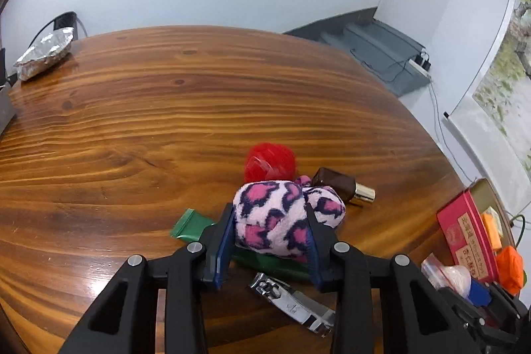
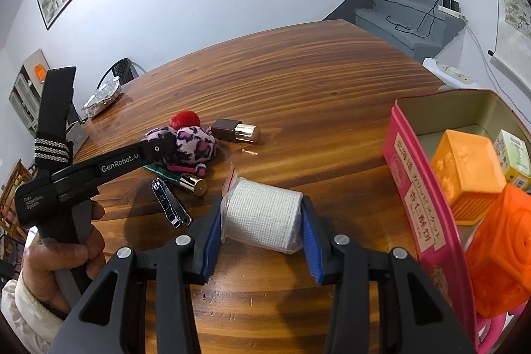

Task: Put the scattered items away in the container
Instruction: 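Grasp the pink leopard plush with the left gripper, then drop the tape roll into the tin with the right gripper while the left drops the plush there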

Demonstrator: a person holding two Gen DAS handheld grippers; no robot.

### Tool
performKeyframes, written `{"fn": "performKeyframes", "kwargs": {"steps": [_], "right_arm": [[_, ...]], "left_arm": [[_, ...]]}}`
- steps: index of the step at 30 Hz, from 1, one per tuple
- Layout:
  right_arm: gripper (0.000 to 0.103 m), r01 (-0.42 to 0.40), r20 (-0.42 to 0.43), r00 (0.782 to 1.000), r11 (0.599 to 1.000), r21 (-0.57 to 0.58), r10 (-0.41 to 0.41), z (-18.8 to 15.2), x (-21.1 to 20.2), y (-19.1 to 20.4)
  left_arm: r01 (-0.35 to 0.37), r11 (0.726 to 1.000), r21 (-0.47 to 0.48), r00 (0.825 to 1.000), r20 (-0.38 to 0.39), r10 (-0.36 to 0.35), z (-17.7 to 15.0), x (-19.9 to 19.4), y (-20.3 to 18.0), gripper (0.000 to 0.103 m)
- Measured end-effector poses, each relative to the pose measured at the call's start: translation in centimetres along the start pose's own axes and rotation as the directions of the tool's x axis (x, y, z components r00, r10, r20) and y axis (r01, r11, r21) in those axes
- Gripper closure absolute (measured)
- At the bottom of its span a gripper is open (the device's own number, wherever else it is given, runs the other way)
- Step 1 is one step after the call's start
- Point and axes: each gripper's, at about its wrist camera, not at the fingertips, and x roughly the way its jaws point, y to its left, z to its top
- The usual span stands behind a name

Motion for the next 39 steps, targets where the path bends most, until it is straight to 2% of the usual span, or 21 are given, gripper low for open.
{"fn": "performKeyframes", "kwargs": {"steps": [7,14,20,23,25,27,31,34,36,39], "right_arm": [[0.057,0.019,0.033,0.999,1.000,-0.003,-0.019,0.1,-0.4,-0.1],[0.057,0.034,0.055,0.998,0.999,-0.014,-0.033,0.2,-0.8,-0.1],[0.057,0.049,0.117,0.992,0.999,-0.009,-0.047,0.4,-2.1,-0.3],[0.056,0.044,0.163,0.986,0.999,-0.003,-0.043,0.5,-3.6,-0.5],[0.056,0.023,0.159,0.987,1.000,0.019,-0.026,0.4,-4.7,-1.0],[0.056,0.001,0.177,0.984,0.999,0.039,-0.007,0.0,-6.5,-1.7],[0.056,0.007,0.233,0.972,0.997,0.077,-0.024,-1.0,-10.4,-3.5],[0.056,0.042,0.260,0.964,0.995,0.089,-0.064,-1.8,-12.9,-5.4],[0.056,0.098,0.282,0.951,0.989,0.115,-0.127,-2.3,-14.7,-7.3],[0.056,0.134,0.296,0.938,0.977,0.167,-0.180,-2.9,-16.7,-10.3]], "left_arm": [[-0.012,0.999,0.031,0.996,0.093,0.010,-0.1,-3.8,-1.1,0.065],[0.014,1.000,0.025,0.993,0.119,-0.017,-0.4,-6.8,-1.8,0.065],[0.023,1.000,-0.005,0.989,0.145,-0.022,-1.8,-9.5,-2.0,0.065],[0.043,0.999,-0.022,0.985,0.166,-0.039,-2.8,-11.1,-2.0,0.065],[0.052,0.999,-0.013,0.985,0.166,-0.049,-3.4,-11.7,-2.4,0.065],[0.057,0.998,0.001,0.984,0.167,-0.056,-3.7,-12.2,-3.2,0.065],[0.096,0.995,0.037,0.980,0.172,-0.101,-4.0,-13.1,-5.7,0.065],[0.118,0.989,0.089,0.976,0.172,-0.131,-4.6,-13.8,-8.0,0.065],[0.129,0.985,0.113,0.974,0.172,-0.148,-4.9,-14.2,-9.2,0.065],[0.158,0.977,0.141,0.970,0.165,-0.180,-5.1,-14.6,-11.0,0.065]]}}
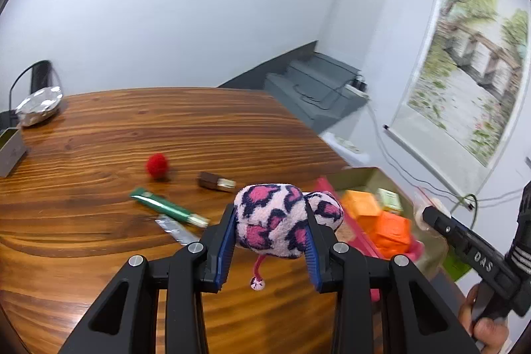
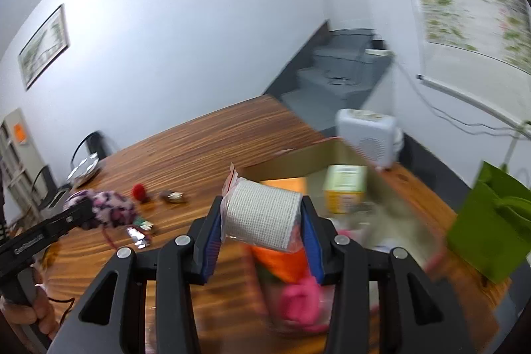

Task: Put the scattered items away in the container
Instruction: 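Drop the tape roll into the tin with the right gripper while the left drops the plush there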

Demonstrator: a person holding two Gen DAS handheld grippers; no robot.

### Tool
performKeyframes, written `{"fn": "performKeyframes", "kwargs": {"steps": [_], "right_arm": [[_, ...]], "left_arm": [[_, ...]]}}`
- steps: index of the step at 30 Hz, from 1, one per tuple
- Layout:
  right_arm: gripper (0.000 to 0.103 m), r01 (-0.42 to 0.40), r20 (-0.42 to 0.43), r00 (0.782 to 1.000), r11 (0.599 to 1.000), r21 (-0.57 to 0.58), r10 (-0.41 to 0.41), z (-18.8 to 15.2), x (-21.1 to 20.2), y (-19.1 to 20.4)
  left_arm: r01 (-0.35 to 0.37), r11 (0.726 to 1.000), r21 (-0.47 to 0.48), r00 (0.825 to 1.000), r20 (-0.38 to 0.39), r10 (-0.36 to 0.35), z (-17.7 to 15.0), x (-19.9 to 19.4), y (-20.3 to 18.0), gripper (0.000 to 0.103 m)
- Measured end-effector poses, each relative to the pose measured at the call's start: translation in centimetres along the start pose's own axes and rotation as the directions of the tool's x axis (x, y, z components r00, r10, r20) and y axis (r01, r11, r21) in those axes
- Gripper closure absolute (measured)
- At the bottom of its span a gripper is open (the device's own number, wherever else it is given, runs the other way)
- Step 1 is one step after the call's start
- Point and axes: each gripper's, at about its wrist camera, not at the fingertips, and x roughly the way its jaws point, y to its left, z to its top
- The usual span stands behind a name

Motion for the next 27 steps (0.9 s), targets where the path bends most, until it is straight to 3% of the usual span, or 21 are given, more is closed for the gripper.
{"fn": "performKeyframes", "kwargs": {"steps": [6,11,15,27], "right_arm": [[0.056,0.085,-0.036,0.996,0.995,0.046,-0.084,-0.4,-0.5,-5.2],[0.053,0.100,-0.055,0.994,0.994,0.050,-0.097,-0.7,0.0,-6.3],[0.030,0.098,-0.056,0.994,0.993,0.058,-0.095,-0.9,0.2,-7.0],[0.027,0.092,-0.040,0.995,0.990,0.103,-0.089,-2.5,-1.6,-9.1]], "left_arm": [[0.046,0.998,0.052,0.999,-0.007,-0.046,-0.1,0.5,-3.8,0.065],[0.058,0.995,0.078,0.998,-0.022,-0.057,-0.2,1.2,-5.7,0.065],[0.066,0.993,0.094,0.997,-0.032,-0.063,-0.2,1.5,-6.9,0.065],[0.161,0.969,0.186,0.987,-0.057,-0.153,1.0,4.5,-13.4,0.065]]}}
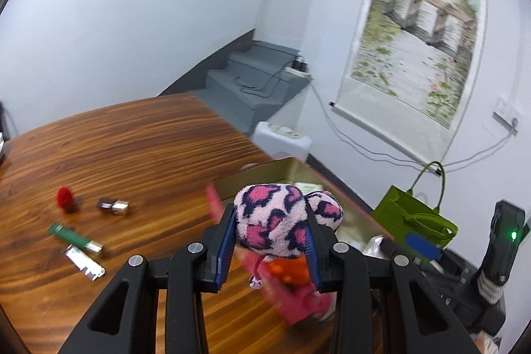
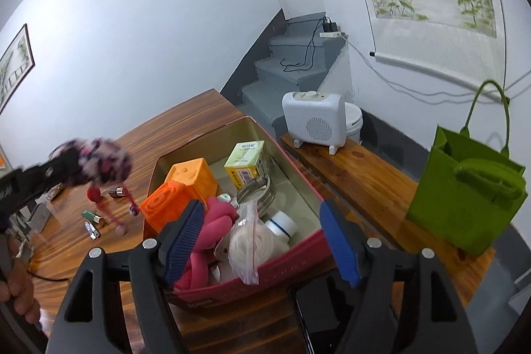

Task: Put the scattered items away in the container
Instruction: 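Drop the tape roll into the tin with the right gripper while the left drops the plush there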

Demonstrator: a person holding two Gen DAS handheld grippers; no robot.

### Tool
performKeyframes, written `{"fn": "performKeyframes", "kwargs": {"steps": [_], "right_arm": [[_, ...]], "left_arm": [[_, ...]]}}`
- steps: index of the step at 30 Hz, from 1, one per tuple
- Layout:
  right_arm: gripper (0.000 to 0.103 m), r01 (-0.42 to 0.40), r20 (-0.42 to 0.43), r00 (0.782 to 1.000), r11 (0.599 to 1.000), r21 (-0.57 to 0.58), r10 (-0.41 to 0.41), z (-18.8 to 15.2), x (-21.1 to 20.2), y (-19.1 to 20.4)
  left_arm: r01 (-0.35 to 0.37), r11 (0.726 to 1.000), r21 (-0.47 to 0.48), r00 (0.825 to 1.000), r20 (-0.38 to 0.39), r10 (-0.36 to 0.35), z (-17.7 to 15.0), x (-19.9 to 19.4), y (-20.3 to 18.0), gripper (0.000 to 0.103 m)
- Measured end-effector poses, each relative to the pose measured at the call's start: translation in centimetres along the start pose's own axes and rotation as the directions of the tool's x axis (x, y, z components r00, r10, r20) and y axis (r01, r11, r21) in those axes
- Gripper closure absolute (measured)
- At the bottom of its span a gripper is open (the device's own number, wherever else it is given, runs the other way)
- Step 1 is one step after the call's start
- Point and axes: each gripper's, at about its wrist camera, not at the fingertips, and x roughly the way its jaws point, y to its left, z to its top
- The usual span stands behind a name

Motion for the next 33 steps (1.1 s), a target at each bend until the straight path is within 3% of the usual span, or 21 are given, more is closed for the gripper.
{"fn": "performKeyframes", "kwargs": {"steps": [6,8,10,12,15,25,33], "right_arm": [[0.025,0.000,0.001,1.000,1.000,0.030,0.000,-0.7,-0.7,-0.8],[0.025,-0.001,-0.005,1.000,0.999,0.047,0.001,-0.9,-0.8,-1.1],[0.025,0.007,-0.008,1.000,0.999,0.054,-0.006,-1.0,-0.9,-1.3],[0.025,0.014,-0.012,1.000,0.998,0.054,-0.014,-1.1,-1.1,-1.4],[0.024,0.011,0.001,1.000,0.998,0.063,-0.012,-1.1,-1.6,-1.4],[0.024,-0.059,0.022,0.998,0.997,0.048,0.058,-1.3,-2.1,1.3],[0.024,-0.158,0.024,0.987,0.986,-0.052,0.160,-1.4,-2.2,7.4]], "left_arm": [[0.081,0.996,0.044,0.997,-0.013,-0.080,1.7,3.2,-3.3,0.063],[0.110,0.993,0.047,0.994,-0.031,-0.108,2.1,4.3,-4.1,0.055],[0.127,0.991,0.045,0.991,-0.045,-0.126,2.3,5.2,-4.8,0.036],[0.123,0.991,0.041,0.992,-0.033,-0.122,2.2,5.2,-5.0,0.025],[0.121,0.992,0.041,0.992,-0.034,-0.120,2.1,5.0,-4.6,0.025],[0.006,0.997,-0.076,1.000,0.016,-0.005,1.2,1.6,1.3,0.025],[-0.135,0.964,-0.231,0.990,0.010,0.142,-1.3,-2.4,10.3,0.025]]}}
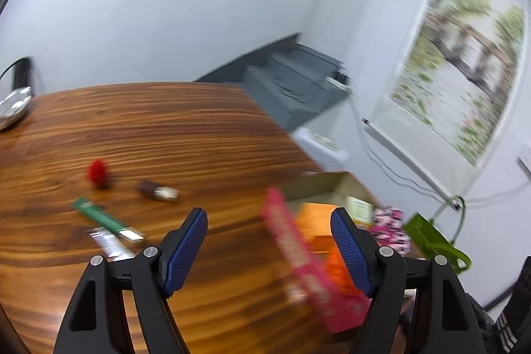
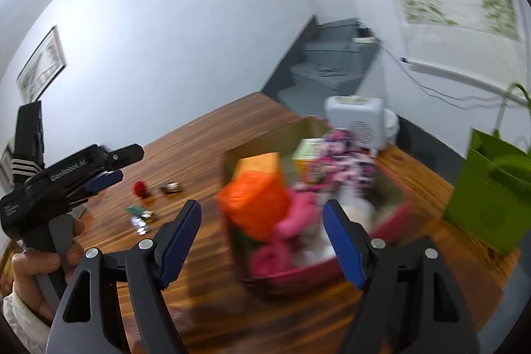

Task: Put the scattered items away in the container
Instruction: 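Return to the table and grasp the brown lipstick with the right gripper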

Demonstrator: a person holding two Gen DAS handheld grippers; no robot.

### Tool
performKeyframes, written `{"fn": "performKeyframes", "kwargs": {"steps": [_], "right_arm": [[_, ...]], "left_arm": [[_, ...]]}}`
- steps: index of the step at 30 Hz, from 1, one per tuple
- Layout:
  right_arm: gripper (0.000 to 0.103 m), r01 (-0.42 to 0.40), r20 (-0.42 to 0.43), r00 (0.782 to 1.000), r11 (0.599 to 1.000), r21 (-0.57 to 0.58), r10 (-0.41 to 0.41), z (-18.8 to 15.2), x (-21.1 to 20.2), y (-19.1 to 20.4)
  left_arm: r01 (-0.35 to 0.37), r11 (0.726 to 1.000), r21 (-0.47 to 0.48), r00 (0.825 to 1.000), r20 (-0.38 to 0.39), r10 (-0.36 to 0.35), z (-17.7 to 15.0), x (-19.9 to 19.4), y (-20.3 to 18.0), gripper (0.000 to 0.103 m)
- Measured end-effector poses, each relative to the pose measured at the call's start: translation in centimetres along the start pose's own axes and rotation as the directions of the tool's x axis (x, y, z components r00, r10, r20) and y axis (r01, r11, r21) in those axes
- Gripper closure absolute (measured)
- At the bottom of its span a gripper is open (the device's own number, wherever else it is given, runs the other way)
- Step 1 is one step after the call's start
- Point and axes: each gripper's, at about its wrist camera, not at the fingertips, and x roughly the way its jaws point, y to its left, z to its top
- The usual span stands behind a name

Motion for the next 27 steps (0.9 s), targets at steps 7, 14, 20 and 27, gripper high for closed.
{"fn": "performKeyframes", "kwargs": {"steps": [7,14,20,27], "right_arm": [[0.024,-0.079,-0.066,0.995,0.992,-0.102,0.073,-0.8,3.0,6.5],[0.024,-0.142,-0.182,0.977,0.976,-0.167,0.111,-1.2,7.9,11.5],[0.024,-0.155,-0.308,0.947,0.970,-0.186,0.092,-0.6,15.3,15.1],[0.024,-0.097,-0.384,0.923,0.977,-0.192,0.016,-0.8,24.2,18.2]], "left_arm": [[-0.161,0.981,-0.111,0.987,0.000,0.162,-1.0,-2.3,9.1,0.015],[-0.217,0.958,-0.188,0.976,-0.038,0.214,-2.2,-3.4,15.6,0.015],[-0.245,0.929,-0.279,0.970,-0.066,0.236,-3.5,-4.5,20.1,0.015],[-0.255,0.891,-0.377,0.966,-0.067,0.248,-4.1,-5.5,23.4,0.015]]}}
